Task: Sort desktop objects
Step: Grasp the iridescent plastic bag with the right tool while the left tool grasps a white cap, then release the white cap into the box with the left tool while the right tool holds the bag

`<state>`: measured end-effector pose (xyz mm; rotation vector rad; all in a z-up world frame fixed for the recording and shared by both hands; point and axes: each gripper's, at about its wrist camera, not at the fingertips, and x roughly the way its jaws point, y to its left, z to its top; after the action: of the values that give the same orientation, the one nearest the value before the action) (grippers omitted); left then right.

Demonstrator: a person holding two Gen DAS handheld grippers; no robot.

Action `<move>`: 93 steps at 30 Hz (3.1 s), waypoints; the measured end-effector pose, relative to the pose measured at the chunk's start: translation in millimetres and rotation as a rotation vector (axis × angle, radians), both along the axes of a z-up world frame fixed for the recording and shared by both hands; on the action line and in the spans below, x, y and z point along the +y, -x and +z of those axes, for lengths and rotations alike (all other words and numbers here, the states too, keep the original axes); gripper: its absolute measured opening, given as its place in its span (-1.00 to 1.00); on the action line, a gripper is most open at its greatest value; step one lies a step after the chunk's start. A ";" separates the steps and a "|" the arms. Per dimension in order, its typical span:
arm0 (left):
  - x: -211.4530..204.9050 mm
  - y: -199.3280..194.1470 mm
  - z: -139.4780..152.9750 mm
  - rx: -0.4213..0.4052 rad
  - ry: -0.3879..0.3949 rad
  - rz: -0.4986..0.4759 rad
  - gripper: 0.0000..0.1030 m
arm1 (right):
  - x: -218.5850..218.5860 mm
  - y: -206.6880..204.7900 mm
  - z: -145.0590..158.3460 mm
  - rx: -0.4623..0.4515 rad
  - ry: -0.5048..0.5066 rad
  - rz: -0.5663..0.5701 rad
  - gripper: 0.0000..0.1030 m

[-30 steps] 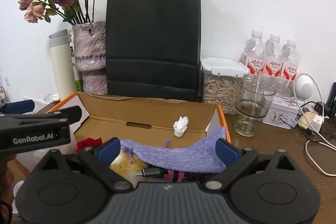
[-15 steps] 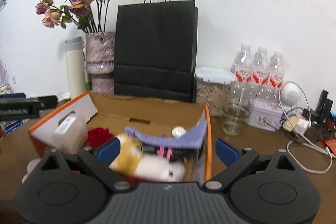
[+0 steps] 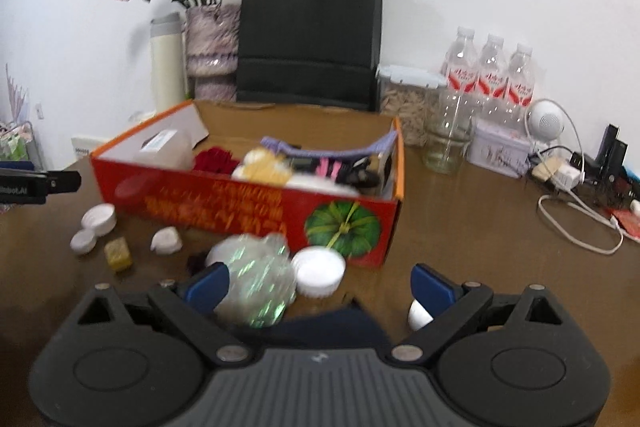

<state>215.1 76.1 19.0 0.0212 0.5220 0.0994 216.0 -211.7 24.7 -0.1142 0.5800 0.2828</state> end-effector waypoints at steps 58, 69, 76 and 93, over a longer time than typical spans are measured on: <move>-15.1 2.1 -35.9 0.095 0.030 -0.096 -0.42 | 40.2 -11.0 -28.6 0.052 -0.050 0.105 -0.37; -16.9 12.0 -21.5 0.061 0.091 -0.128 -0.42 | 32.3 0.3 -11.6 -0.004 -0.071 0.109 -0.44; -27.5 6.0 16.4 -0.020 0.102 -0.210 -0.42 | 29.4 -5.0 11.3 -0.085 -0.020 0.109 -0.44; -70.3 -92.8 54.4 -0.156 0.172 -0.180 -0.46 | 43.4 -95.0 51.3 -0.173 -0.115 0.072 -0.44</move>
<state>307.9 5.8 73.4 -0.1070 0.3690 -0.1195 311.0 -168.3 76.0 -0.0473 0.3876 0.3717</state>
